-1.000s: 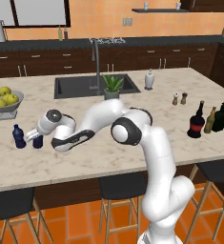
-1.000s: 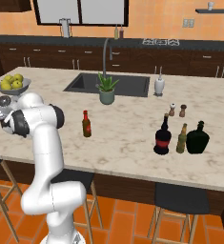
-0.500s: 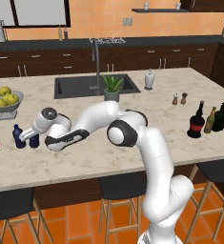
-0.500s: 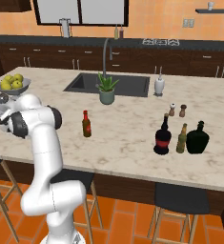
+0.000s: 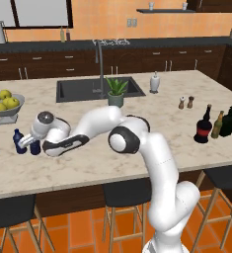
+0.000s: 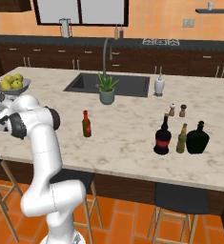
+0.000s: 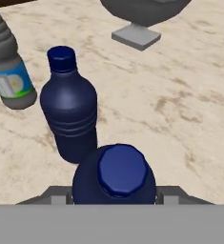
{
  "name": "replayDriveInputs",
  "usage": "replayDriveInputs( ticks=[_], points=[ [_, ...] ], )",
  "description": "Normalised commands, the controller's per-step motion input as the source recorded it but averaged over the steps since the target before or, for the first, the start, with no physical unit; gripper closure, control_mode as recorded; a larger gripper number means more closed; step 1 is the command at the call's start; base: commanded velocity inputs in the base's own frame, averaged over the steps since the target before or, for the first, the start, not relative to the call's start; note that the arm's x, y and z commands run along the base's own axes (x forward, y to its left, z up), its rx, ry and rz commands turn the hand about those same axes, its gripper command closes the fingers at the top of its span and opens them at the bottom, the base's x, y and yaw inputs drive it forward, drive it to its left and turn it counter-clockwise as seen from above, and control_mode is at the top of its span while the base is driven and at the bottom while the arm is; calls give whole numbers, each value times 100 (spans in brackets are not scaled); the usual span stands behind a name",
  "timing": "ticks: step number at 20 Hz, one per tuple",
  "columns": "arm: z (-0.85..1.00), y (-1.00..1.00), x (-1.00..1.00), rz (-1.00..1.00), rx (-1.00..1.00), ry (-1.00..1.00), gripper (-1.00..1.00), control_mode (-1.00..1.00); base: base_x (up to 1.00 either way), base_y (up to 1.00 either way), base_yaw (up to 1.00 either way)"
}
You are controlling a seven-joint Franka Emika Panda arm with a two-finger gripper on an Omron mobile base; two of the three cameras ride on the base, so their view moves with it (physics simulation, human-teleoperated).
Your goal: Move the plastic bottles in the middle to the plastics group, and the glass bottles in the middle to the glass group.
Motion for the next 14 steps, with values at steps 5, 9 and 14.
replayDriveInputs(
  ticks=[5, 9, 14],
  points=[
    [-11, 0, 0, 0, -8, 7, 100, -100, 0, 0, 0],
    [-5, -7, 0, 0, 0, 4, 100, -100, 0, 0, 0],
    [-34, -11, 0, 0, 1, 2, 100, -100, 0, 0, 0]
  ],
)
